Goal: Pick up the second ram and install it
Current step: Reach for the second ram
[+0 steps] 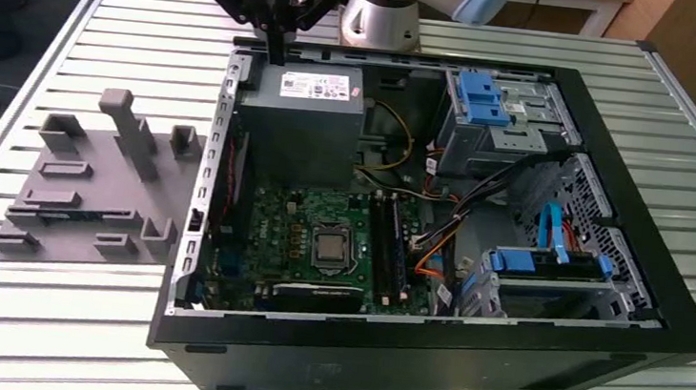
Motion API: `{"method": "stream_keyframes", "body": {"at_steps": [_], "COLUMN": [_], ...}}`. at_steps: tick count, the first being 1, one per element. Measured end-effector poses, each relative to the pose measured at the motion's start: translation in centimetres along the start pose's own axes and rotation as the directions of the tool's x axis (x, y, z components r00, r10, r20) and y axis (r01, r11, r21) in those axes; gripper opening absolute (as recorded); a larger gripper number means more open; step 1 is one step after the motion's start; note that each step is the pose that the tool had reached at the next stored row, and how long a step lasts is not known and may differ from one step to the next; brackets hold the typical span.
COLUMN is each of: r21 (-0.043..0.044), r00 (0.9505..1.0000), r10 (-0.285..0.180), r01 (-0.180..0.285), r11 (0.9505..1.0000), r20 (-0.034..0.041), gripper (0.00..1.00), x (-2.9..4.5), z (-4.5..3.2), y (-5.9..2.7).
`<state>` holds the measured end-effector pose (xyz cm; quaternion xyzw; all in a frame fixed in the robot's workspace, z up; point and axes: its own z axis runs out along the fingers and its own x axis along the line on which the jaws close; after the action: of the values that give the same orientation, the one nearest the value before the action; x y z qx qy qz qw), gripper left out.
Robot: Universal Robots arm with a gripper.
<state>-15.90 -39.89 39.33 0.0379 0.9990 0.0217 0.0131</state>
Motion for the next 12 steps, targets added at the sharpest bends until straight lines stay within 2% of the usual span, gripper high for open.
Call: {"method": "stream_keyframes", "body": {"at_steps": [12], "r21": [0.0001], "r00": [1.0], "r10": [0.0], "r01": [0.0], "r11": [1.0], "r20": [-0.0001], "gripper": [0.11], "x": [0.36], "z": [-0.01], "y": [-0.03]}}
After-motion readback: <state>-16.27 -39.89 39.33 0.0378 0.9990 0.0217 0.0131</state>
